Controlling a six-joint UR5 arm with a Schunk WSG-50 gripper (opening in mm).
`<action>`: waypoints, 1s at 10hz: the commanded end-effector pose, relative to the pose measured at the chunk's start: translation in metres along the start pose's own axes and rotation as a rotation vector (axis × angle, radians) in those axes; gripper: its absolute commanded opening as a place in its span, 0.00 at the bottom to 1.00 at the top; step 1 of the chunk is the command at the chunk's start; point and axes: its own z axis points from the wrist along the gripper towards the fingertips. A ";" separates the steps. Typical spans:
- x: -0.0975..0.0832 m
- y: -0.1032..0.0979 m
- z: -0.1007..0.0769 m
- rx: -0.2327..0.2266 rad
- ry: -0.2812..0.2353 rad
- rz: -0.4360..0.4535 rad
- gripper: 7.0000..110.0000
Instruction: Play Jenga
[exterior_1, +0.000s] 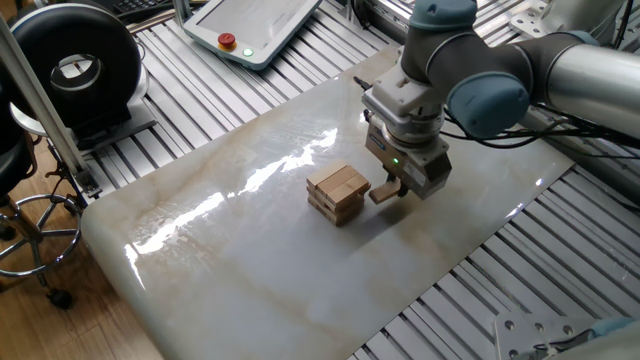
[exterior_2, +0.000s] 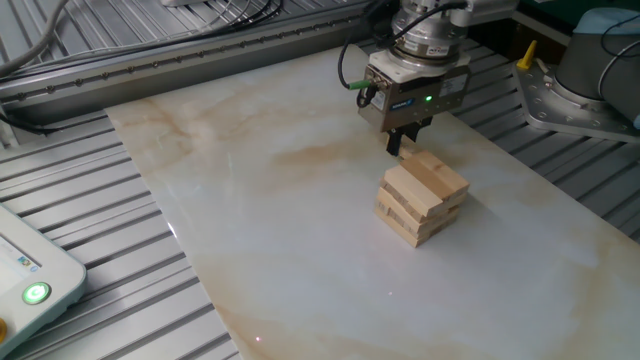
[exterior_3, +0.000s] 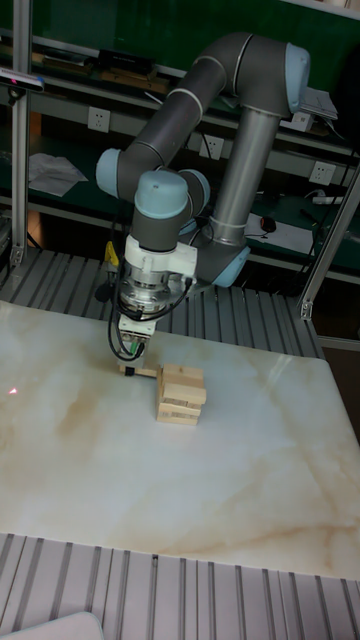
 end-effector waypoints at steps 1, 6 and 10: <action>0.005 -0.002 -0.002 0.004 -0.015 0.002 0.00; 0.017 -0.002 -0.007 0.000 -0.034 -0.013 0.00; 0.033 -0.013 0.000 0.009 -0.036 -0.041 0.00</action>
